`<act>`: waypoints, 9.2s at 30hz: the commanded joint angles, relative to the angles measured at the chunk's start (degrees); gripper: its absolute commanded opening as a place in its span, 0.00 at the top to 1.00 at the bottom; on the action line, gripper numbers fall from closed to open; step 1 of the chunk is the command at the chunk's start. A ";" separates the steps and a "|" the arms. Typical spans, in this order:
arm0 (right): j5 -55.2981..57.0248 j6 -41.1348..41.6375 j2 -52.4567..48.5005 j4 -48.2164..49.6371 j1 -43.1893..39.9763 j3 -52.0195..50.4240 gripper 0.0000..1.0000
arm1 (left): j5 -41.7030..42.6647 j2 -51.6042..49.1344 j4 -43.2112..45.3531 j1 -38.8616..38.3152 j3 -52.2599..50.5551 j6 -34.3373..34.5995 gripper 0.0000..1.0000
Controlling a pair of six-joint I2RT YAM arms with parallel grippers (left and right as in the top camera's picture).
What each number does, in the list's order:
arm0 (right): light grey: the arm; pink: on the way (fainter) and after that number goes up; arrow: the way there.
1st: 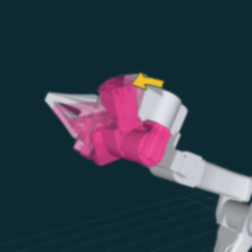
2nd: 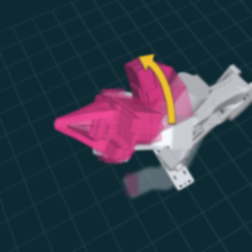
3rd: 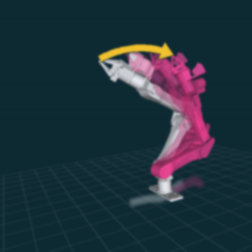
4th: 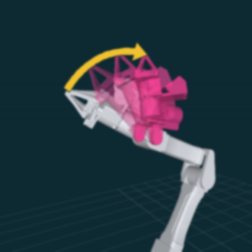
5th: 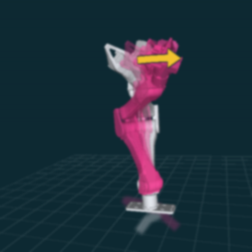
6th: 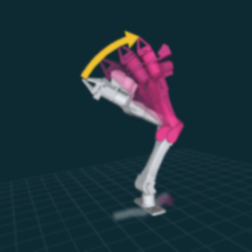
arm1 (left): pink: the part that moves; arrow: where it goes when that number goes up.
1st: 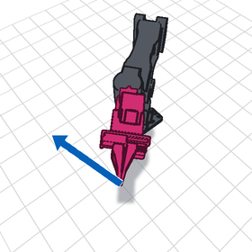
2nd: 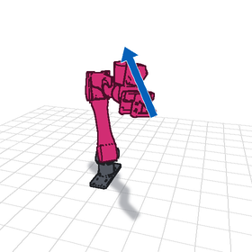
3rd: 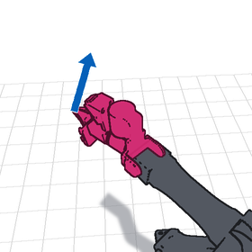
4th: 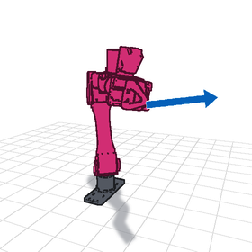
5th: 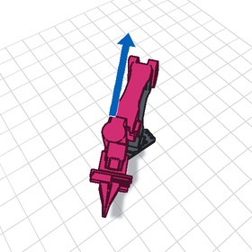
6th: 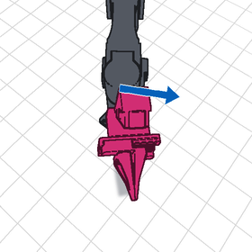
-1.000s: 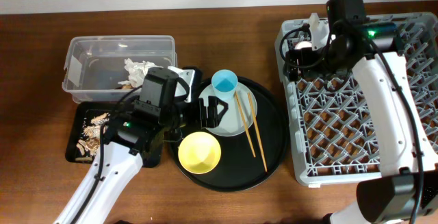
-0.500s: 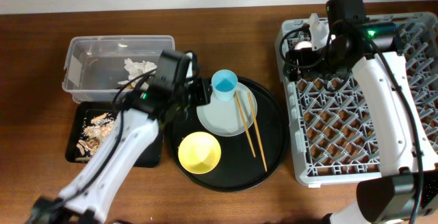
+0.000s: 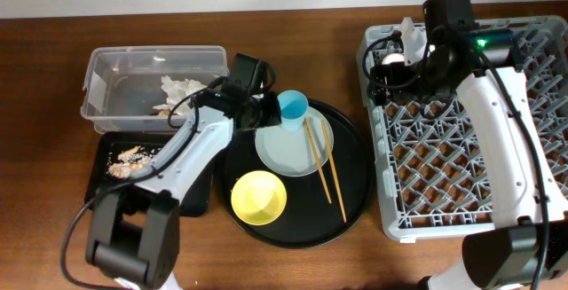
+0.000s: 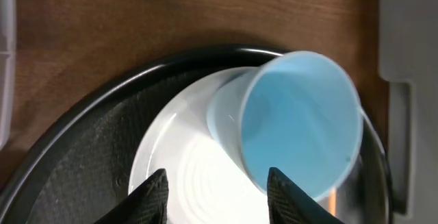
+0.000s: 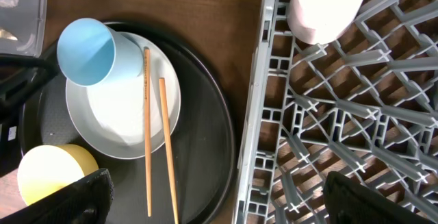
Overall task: Sort waste into correct bins and load items into the dishwasher rack
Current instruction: 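Move the left gripper to the blue cup and grasp its rim, then lift the blue cup and hand it to the right gripper, then carry the blue cup with the right gripper over the dish rack, then lower the blue cup into the rack beside the pink cup and release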
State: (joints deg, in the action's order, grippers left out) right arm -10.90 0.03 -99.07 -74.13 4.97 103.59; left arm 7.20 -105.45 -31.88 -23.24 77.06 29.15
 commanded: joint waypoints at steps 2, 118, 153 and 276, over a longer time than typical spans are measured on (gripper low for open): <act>-0.50 0.20 -0.42 -0.02 -0.17 0.46 0.01 | -0.63 -2.64 1.53 -0.02 1.20 -1.11 0.54; -48.04 -34.34 16.20 -21.97 6.12 2.23 0.11 | 80.85 17.68 -11.17 3.87 6.99 -31.41 1.00; -45.46 -34.07 16.20 -14.82 6.99 -2.71 0.51 | 67.84 17.68 -19.63 2.99 6.99 -31.43 0.96; 13.03 0.90 -7.23 7.08 -3.54 -13.60 0.24 | 24.24 17.68 -23.32 3.80 6.99 -31.82 0.01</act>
State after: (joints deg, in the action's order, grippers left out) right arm 2.04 0.67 -105.84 -66.98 1.48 90.15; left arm 31.83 -88.68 -55.11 -19.49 84.12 -2.15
